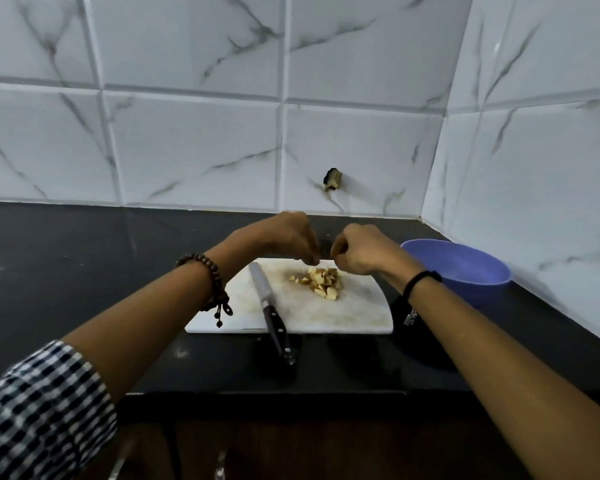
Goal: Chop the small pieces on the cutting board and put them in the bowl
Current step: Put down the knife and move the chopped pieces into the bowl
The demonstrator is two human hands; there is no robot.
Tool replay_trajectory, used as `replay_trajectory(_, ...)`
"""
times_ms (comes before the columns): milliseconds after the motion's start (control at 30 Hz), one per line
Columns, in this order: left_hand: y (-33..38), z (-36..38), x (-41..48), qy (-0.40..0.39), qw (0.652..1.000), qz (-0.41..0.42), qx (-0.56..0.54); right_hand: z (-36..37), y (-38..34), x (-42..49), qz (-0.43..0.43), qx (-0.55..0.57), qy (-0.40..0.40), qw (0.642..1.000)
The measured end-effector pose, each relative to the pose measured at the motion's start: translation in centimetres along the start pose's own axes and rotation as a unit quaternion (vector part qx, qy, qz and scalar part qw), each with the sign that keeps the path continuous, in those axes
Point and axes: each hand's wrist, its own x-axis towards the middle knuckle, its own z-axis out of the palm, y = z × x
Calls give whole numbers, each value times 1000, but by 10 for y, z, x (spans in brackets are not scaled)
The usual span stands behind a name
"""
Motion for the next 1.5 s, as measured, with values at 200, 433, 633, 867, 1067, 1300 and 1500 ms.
replay_trajectory(200, -21, 12, -2, -48, 992, -84, 78, 17, -3, 5, -45, -60, -90, 993)
replay_trajectory(433, -22, 17, -5, -61, 996, -61, 10, 12, -15, 6, -67, -64, -139, 986)
replay_trajectory(633, -25, 10, -10, -73, 992, -49, -88, -3, -6, 4, -59, -6, -103, 993)
replay_trajectory(867, -17, 5, -12, -174, 983, -62, -17, -18, 5, -2, -39, 27, -167, 985)
replay_trajectory(1067, -9, 14, -3, -166, 983, -79, -8, -14, 9, 2, -13, 17, -238, 971)
replay_trajectory(1300, -3, 15, -1, -131, 990, -56, -7, -13, 6, 4, -56, -3, -241, 969)
replay_trajectory(1500, -5, 20, 2, -89, 995, -44, 2, -7, -1, 3, -30, 75, -219, 972)
